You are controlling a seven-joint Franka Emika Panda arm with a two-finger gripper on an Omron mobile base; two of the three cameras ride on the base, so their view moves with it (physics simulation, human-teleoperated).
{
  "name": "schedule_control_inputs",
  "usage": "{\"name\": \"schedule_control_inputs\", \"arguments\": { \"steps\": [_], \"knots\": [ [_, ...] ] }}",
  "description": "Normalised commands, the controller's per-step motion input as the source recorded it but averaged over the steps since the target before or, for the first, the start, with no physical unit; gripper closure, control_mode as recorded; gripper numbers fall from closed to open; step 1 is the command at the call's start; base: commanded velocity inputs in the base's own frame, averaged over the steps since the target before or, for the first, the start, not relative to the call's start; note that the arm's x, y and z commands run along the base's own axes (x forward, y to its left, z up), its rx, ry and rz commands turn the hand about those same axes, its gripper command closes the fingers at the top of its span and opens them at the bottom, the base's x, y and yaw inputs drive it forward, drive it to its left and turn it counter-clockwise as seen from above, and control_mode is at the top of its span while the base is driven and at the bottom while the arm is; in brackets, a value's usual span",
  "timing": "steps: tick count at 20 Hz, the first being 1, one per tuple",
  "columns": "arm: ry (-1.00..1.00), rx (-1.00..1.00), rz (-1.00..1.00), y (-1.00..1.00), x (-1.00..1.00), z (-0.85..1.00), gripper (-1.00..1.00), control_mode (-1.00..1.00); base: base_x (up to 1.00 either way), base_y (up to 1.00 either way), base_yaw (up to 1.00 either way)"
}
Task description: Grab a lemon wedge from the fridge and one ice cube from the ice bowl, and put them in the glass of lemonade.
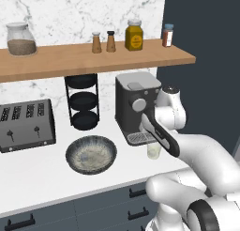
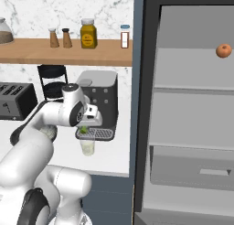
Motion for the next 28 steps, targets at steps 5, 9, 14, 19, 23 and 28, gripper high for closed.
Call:
{"name": "schedule_control_inputs", "arguments": {
  "steps": [5, 9, 14, 19, 23, 28],
  "knots": [
    [0.00, 0.00, 0.00, -0.03, 0.01, -0.34, 1.00, -1.00, 0.00, 0.00, 0.00],
    [0.00, 0.00, 0.00, 0.00, 0.00, -0.05, 1.00, -1.00, 0.00, 0.00, 0.00],
    [0.00, 0.00, 0.00, 0.00, 0.00, 0.00, -1.00, -1.00, 0.00, 0.00, 0.00],
    [0.00, 0.00, 0.00, 0.00, 0.00, 0.00, -1.00, -1.00, 0.00, 0.00, 0.00],
    [0.00, 0.00, 0.00, 0.00, 0.00, 0.00, -1.00, -1.00, 0.00, 0.00, 0.00],
    [0.00, 0.00, 0.00, 0.00, 0.00, 0.00, -1.00, -1.00, 0.00, 0.00, 0.00]
  ]
}}
